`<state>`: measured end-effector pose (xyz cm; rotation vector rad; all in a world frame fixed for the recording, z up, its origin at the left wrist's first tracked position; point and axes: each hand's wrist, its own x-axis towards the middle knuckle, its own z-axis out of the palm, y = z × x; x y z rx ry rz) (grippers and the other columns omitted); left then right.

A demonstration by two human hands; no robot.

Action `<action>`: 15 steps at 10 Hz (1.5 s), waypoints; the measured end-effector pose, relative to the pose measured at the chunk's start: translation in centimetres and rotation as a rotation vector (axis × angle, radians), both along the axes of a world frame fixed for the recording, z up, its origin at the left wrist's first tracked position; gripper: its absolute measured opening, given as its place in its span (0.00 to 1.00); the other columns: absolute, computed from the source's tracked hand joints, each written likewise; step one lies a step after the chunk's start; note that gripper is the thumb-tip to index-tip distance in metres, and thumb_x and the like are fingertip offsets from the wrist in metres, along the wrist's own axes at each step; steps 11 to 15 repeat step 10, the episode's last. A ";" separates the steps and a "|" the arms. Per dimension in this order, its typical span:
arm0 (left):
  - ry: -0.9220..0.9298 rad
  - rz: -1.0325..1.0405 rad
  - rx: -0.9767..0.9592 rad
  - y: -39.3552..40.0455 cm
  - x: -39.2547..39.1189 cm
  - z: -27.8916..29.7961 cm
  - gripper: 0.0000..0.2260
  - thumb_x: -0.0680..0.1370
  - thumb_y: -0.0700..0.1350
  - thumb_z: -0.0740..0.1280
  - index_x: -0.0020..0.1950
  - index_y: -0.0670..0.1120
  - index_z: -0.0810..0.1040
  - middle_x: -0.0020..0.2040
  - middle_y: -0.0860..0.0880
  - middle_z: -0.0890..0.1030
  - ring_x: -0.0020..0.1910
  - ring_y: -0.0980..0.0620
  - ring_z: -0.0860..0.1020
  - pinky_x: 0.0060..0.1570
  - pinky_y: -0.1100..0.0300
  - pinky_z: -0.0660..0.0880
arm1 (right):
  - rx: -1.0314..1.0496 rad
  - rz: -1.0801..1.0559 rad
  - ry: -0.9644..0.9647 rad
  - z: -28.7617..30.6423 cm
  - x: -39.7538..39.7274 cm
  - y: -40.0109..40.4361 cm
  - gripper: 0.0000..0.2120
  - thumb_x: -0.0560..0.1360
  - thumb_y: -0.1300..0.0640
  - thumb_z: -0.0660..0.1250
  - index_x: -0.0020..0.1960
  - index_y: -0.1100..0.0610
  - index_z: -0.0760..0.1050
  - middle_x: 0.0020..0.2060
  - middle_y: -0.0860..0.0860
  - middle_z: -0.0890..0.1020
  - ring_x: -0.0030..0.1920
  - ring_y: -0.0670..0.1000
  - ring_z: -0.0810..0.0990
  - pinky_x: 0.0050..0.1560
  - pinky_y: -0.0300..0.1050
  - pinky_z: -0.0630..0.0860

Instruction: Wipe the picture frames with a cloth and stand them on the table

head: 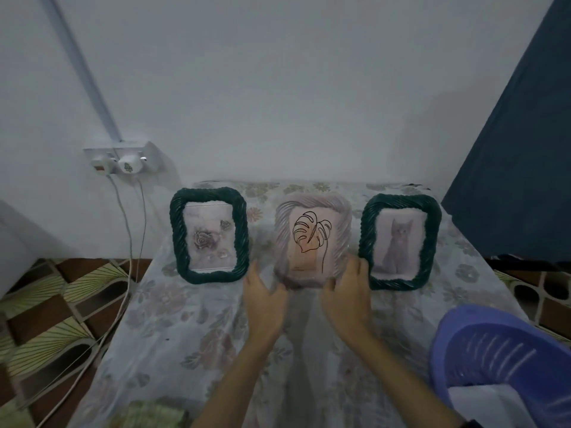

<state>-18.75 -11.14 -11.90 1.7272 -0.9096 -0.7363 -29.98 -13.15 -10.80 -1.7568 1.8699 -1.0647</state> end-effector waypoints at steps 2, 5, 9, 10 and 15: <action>-0.090 0.265 -0.156 1.0 7.8 1.1 0.24 0.75 0.32 0.62 0.70 0.41 0.64 0.67 0.42 0.65 0.62 0.47 0.69 0.55 0.73 0.66 | 0.196 0.383 -0.124 0.6 7.0 0.7 0.16 0.75 0.64 0.60 0.62 0.59 0.68 0.54 0.53 0.72 0.50 0.49 0.70 0.47 0.41 0.69; 0.057 0.043 0.073 0.4 13.6 -0.1 0.26 0.75 0.31 0.59 0.73 0.44 0.63 0.65 0.44 0.73 0.56 0.49 0.71 0.52 0.59 0.69 | 0.615 0.586 -0.318 1.6 11.9 -1.5 0.34 0.74 0.55 0.68 0.73 0.52 0.53 0.65 0.51 0.70 0.58 0.49 0.71 0.56 0.41 0.70; 0.026 -0.032 0.084 1.3 11.6 -0.6 0.28 0.76 0.33 0.62 0.73 0.49 0.59 0.64 0.50 0.72 0.60 0.47 0.72 0.48 0.61 0.70 | 0.611 0.511 -0.305 0.4 9.9 -0.6 0.36 0.73 0.53 0.69 0.73 0.48 0.52 0.66 0.49 0.70 0.61 0.51 0.71 0.56 0.41 0.69; 0.080 0.027 0.171 1.7 11.8 -0.5 0.38 0.77 0.36 0.64 0.78 0.45 0.41 0.75 0.44 0.60 0.71 0.41 0.64 0.64 0.50 0.68 | 0.578 0.480 -0.340 0.9 9.9 0.2 0.37 0.73 0.57 0.68 0.74 0.50 0.50 0.64 0.49 0.70 0.56 0.49 0.70 0.53 0.40 0.68; 0.080 0.027 0.171 1.7 11.8 -0.5 0.38 0.77 0.36 0.64 0.78 0.45 0.41 0.75 0.44 0.60 0.71 0.41 0.64 0.64 0.50 0.68 | 0.578 0.480 -0.340 0.9 9.9 0.2 0.37 0.73 0.57 0.68 0.74 0.50 0.50 0.64 0.49 0.70 0.56 0.49 0.70 0.53 0.40 0.68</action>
